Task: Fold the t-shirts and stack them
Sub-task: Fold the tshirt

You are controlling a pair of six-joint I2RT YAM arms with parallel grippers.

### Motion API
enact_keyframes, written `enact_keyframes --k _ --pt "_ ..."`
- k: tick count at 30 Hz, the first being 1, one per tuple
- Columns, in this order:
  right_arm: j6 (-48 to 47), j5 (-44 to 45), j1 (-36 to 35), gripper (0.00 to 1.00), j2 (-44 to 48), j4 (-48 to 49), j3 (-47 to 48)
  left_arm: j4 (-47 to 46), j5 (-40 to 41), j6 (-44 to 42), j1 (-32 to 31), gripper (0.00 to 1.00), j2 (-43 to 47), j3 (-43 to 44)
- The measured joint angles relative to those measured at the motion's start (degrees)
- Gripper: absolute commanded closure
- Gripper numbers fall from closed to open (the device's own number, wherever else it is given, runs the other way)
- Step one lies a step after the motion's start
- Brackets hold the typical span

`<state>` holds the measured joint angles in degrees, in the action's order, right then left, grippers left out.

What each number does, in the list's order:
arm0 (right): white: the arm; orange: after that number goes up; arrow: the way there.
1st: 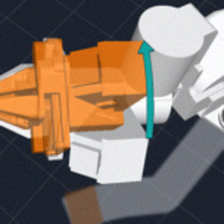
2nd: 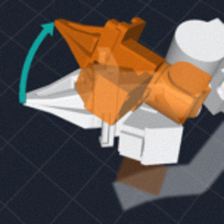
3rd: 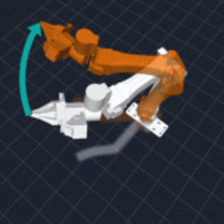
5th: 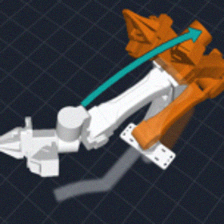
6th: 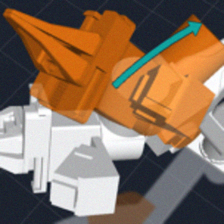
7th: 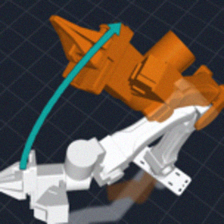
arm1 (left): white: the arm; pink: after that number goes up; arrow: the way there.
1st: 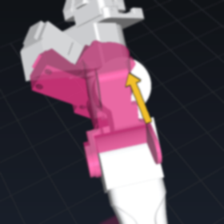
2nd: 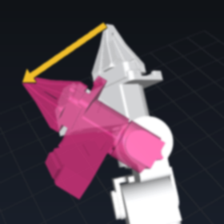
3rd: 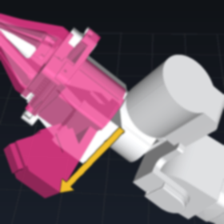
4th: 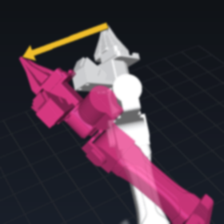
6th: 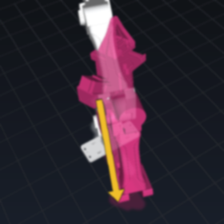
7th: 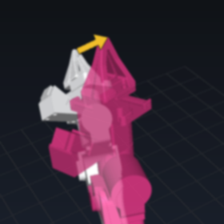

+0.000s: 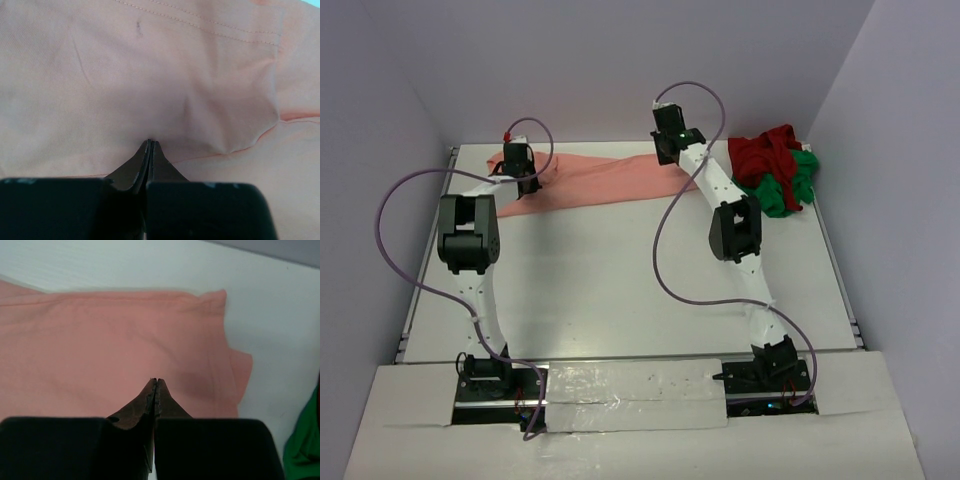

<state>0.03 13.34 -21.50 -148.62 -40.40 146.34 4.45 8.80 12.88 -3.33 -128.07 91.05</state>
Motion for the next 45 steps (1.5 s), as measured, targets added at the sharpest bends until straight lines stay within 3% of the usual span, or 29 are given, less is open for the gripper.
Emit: enact_keyframes --k 14,26,32,37,45 --pt "11.41 -13.49 9.79 1.00 -4.90 -9.73 0.42 0.46 -0.07 -0.02 0.00 1.00 0.24 -0.15" --pt "11.02 -13.44 6.12 1.00 -4.33 -11.17 -1.38 0.57 -0.48 -0.02 0.02 1.00 0.26 -0.15" --pt "10.34 -14.27 3.19 1.00 -0.70 -10.86 -7.78 1.09 -0.52 -0.22 0.00 1.00 0.42 -0.15" --pt "7.69 -15.06 -0.52 1.00 6.62 -8.15 -20.94 5.14 -0.68 -1.03 -0.04 1.00 0.33 2.40" --pt "0.20 -16.20 -17.22 1.00 20.37 -2.32 -45.24 8.68 0.57 -3.13 -2.27 1.00 -0.48 8.26"
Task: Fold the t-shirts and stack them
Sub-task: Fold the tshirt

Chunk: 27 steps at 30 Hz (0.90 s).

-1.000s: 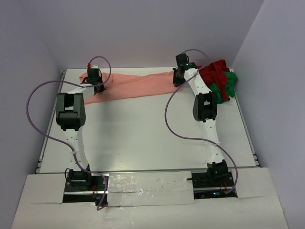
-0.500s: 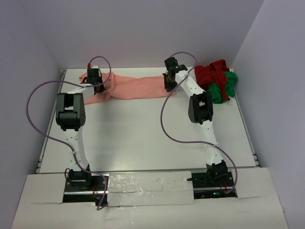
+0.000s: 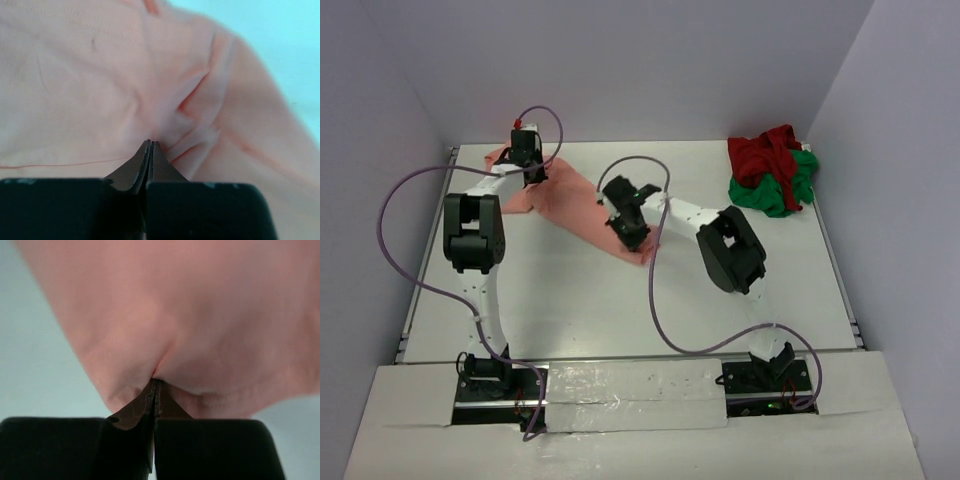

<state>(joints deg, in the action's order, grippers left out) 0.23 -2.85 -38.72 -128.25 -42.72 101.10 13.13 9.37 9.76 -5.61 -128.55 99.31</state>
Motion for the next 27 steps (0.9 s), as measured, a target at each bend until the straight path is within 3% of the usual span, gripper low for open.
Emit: enact_keyframes --k 7,17,22,27 --pt "-4.22 -3.91 -14.21 1.00 5.90 4.24 -9.40 1.95 1.03 -2.29 -4.76 1.00 -3.80 7.74" --pt "-4.09 -14.43 -26.16 1.00 5.66 1.03 -8.85 2.99 1.14 -2.51 -7.52 1.00 -5.42 9.38" --pt "-3.52 -18.71 -32.26 1.00 2.67 -0.39 -3.54 1.99 1.09 -1.81 -7.17 1.00 -2.86 3.10" --pt "-3.52 -19.63 -36.63 1.00 2.43 0.48 -1.64 -0.15 1.66 -0.66 -6.34 1.00 5.42 -6.86"
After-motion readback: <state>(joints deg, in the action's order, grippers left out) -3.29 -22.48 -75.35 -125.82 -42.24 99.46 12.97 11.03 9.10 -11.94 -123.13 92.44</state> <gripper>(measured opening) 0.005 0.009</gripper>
